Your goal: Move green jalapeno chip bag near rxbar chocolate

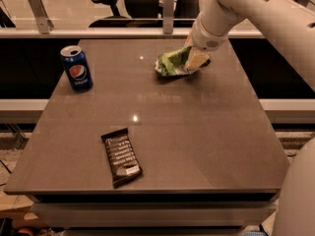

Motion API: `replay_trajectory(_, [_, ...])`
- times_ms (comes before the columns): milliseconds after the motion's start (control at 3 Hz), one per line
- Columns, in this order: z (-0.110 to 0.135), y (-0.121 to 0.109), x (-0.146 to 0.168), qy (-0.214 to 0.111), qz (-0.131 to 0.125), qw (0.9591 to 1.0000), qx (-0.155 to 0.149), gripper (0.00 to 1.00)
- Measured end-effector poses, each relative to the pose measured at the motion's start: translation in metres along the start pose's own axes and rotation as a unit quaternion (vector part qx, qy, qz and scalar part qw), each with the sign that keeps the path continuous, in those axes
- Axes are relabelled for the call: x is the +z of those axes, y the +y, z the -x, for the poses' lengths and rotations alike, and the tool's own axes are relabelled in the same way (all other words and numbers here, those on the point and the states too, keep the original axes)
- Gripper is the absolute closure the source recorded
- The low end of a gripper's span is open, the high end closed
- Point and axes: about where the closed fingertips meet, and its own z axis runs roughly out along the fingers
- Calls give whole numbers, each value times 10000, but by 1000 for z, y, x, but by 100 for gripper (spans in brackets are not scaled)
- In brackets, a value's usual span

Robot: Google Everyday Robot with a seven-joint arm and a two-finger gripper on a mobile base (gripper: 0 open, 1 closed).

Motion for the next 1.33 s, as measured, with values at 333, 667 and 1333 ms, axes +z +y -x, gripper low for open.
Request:
replay_trajectory(333, [1,1,2,-2,19,10000,-5,88])
replay_trajectory(667, [1,1,5,-4,38,10000,-9,100])
replay_trajectory(1333, [3,0,-2,-91,5,10000,-41,100])
